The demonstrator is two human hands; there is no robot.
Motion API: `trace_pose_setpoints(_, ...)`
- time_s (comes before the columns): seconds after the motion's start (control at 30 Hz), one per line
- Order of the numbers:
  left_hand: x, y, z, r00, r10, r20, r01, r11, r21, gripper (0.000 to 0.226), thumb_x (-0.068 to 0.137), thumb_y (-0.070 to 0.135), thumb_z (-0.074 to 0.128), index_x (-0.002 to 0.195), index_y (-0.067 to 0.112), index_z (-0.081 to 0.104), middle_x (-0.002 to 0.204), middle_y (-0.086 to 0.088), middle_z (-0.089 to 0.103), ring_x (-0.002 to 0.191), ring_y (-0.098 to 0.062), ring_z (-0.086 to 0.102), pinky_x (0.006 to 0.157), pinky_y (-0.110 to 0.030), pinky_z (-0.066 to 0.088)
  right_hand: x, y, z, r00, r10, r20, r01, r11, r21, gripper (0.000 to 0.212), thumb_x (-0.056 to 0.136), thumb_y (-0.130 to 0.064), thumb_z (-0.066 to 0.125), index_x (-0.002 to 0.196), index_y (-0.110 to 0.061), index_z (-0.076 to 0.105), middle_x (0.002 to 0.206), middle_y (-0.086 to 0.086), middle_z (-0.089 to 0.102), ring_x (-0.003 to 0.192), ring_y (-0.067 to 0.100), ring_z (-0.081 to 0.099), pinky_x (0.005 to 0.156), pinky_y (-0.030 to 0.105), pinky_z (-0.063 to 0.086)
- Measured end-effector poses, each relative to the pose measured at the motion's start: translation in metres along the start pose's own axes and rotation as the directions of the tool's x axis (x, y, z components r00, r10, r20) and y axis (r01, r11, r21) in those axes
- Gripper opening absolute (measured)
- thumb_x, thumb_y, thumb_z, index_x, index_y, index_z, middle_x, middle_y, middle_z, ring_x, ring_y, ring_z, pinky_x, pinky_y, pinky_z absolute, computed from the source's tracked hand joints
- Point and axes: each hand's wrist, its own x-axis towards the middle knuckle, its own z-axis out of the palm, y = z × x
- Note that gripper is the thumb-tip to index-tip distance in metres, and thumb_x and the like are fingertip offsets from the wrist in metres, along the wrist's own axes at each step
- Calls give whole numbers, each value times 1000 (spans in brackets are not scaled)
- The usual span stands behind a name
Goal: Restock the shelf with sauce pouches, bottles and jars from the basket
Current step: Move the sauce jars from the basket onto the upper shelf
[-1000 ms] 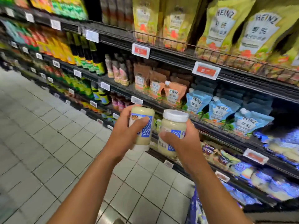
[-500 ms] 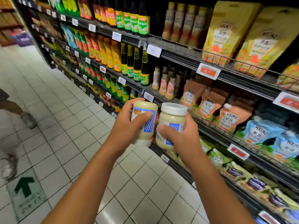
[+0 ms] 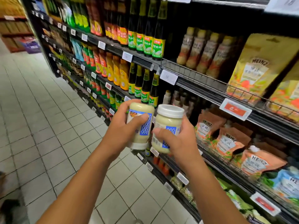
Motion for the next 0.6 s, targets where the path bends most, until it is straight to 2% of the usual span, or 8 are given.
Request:
trace_pose_setpoints(0.1, 43, 6, -1, 999, 34, 14, -34, 999, -3, 54, 66, 46, 72, 117, 34, 60, 101, 3, 73, 91, -19, 70, 77, -39, 60, 42, -4, -1, 1000, -22, 18, 22, 1000, -21, 52, 60, -26, 81, 108, -22, 62, 81, 1, 74, 60, 10, 68, 48, 18, 50)
trace_pose_setpoints(0.17, 71, 11, 1, 998, 64, 19, -64, 998, 1, 52, 66, 46, 72, 116, 36, 61, 100, 5, 72, 90, -17, 70, 76, -36, 60, 70, -8, -3, 999, -47, 6, 48, 999, -25, 50, 60, -25, 82, 106, -21, 61, 81, 5, 73, 58, 10, 67, 48, 19, 50)
trace_pose_setpoints(0.3, 120, 22, 7, 991, 130, 39, -130, 992, 1, 51, 68, 46, 73, 117, 35, 61, 94, 9, 72, 84, -10, 69, 69, -26, 56, 118, -15, -8, 992, -110, -54, 109, 994, -17, 63, 52, -37, 80, 109, -19, 62, 90, 5, 74, 73, 19, 68, 63, 45, 59)
trace_pose_setpoints(0.33, 131, 25, 9, 989, 141, 47, -141, 990, 1, 49, 69, 46, 73, 116, 37, 61, 94, 9, 72, 83, -11, 69, 69, -27, 56, 128, -17, -9, 991, -123, -56, 123, 992, 0, 64, 52, -36, 81, 110, -19, 62, 92, 7, 75, 77, 21, 69, 66, 45, 59)
trace_pose_setpoints(0.4, 150, 30, 11, 985, 159, 63, -159, 987, -6, 45, 71, 47, 73, 114, 40, 62, 95, 8, 72, 84, -12, 70, 70, -29, 56, 145, -20, -12, 988, -140, -58, 142, 989, 38, 65, 53, -33, 81, 113, -15, 62, 96, 8, 75, 82, 21, 70, 70, 38, 58)
trace_pose_setpoints(0.5, 177, 38, 16, 977, 189, 101, -186, 982, -34, 46, 72, 47, 74, 116, 40, 62, 101, 5, 73, 89, -15, 71, 74, -32, 57, 164, -31, -16, 988, -147, -49, 149, 988, 39, 61, 55, -33, 80, 112, -17, 61, 96, 10, 74, 75, 27, 68, 59, 30, 55)
trace_pose_setpoints(0.6, 203, 50, 19, 960, 234, 152, -229, 972, -52, 46, 73, 48, 74, 117, 41, 62, 109, 2, 73, 96, -19, 71, 80, -38, 58, 184, -43, -19, 981, -189, -51, 191, 981, 30, 65, 57, -31, 79, 116, -12, 59, 99, 19, 73, 75, 32, 69, 57, 29, 55)
